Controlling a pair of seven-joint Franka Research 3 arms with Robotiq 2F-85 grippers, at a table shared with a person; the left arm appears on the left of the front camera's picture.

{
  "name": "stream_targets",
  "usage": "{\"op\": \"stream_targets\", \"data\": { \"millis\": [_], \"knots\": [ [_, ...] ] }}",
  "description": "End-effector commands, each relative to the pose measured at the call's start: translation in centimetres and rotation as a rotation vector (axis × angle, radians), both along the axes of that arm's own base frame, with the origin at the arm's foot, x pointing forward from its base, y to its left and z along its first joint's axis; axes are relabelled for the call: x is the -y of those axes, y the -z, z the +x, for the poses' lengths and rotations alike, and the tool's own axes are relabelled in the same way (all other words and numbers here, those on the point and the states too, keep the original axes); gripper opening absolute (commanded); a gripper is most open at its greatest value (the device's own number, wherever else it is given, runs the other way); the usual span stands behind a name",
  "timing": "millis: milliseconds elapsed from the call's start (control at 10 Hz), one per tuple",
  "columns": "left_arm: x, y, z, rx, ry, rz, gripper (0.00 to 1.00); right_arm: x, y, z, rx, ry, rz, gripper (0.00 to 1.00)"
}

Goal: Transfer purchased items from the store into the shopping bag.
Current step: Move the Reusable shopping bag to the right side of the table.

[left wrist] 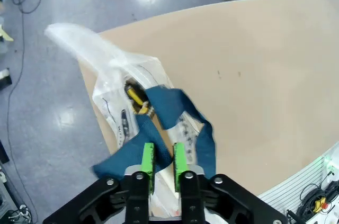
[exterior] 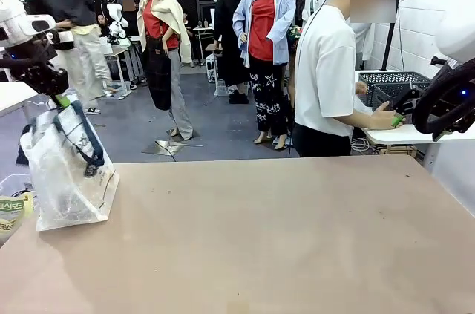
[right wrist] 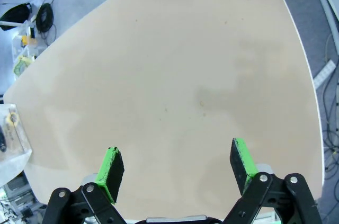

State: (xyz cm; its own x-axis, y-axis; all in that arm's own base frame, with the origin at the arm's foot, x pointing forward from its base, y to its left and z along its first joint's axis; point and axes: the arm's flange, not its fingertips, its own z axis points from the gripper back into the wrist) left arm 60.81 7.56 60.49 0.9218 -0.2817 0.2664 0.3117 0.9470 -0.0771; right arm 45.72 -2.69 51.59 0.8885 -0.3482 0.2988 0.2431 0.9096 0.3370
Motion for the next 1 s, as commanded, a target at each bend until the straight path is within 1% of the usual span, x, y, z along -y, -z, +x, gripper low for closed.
{"op": "stream_targets", "data": {
  "millis": [0, 100, 200, 400, 500, 600, 800, 900],
  "knots": [
    [0.1, -1.2, -0.6, 0.029, 0.021, -0.004, 0.66, 0.0, 0.0, -0.1, -0.008, 0.001, -0.013, 1.00],
    [1.0, -1.8, -1.2, 0.067, 0.027, -0.003, 0.86, 0.0, 0.0, -0.1, -0.008, 0.001, -0.013, 1.00],
    [2.6, -2.7, -2.4, 0.143, 0.047, -0.005, 1.00, 0.0, 0.0, -0.1, -0.008, 0.001, -0.013, 1.00],
    [7.4, -4.5, -5.1, 0.309, 0.106, 0.018, 1.00, 0.0, 0.0, -0.1, -0.008, 0.001, -0.013, 1.00],
    [10.7, -4.5, -6.3, 0.373, 0.221, 0.049, 1.00, 0.0, 0.0, -0.1, -0.008, 0.001, -0.013, 1.00],
    [13.9, -3.6, -6.7, 0.359, 0.332, 0.085, 1.00, 0.0, 0.0, -0.1, -0.008, 0.001, -0.013, 1.00],
    [18.9, -0.9, -5.0, 0.193, 0.498, 0.098, 1.00, 0.0, 0.0, -0.1, -0.008, 0.001, -0.013, 1.00],
    [21.0, 1.4, -4.0, 0.125, 0.565, 0.111, 1.00, 0.0, 0.0, -0.1, -0.008, 0.001, -0.013, 1.00]
  ]
}}
